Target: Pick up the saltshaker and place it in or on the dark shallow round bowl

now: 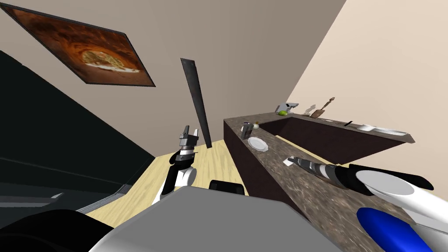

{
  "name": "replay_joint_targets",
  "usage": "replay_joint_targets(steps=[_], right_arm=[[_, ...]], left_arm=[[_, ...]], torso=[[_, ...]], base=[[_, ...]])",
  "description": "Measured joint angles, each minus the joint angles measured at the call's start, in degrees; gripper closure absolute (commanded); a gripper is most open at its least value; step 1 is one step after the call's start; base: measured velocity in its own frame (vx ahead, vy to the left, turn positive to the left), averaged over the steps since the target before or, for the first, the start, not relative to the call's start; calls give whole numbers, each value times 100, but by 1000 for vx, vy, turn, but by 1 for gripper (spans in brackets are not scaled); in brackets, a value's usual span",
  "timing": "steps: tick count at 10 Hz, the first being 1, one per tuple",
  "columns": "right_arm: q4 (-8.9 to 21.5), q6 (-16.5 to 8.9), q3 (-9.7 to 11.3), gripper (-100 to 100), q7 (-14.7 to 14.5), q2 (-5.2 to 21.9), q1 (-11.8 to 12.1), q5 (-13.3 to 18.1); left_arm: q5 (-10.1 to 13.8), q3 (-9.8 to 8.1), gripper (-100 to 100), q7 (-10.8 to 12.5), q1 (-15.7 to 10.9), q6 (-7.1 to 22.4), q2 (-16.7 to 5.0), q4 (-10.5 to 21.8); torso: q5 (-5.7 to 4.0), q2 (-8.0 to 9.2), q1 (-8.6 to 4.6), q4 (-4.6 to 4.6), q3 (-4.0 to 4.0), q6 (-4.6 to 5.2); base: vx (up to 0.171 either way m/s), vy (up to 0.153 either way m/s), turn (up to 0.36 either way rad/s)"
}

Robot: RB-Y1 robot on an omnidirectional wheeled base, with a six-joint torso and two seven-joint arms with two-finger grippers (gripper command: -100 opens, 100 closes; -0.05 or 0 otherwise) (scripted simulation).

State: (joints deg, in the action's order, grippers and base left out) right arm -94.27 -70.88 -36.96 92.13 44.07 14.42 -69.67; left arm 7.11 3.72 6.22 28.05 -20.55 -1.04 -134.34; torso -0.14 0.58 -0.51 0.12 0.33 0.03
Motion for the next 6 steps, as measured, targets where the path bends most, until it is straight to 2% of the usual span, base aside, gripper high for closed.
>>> replay_joint_targets(steps=[3,6], right_arm=[[303,-91,-206,100,84,279,-85,-66],[576,-62,-411,100,87,483,-147,89]], left_arm=[[0,-1,0,0,0,0,-1,0],[0,-1,0,0,1,0,-1,0]], torso=[[-9,-5,-34,-2,-3,0],[-9,-27,-53,-7,-16,-4]], base=[[-144,-123,186],[-109,-160,188]])
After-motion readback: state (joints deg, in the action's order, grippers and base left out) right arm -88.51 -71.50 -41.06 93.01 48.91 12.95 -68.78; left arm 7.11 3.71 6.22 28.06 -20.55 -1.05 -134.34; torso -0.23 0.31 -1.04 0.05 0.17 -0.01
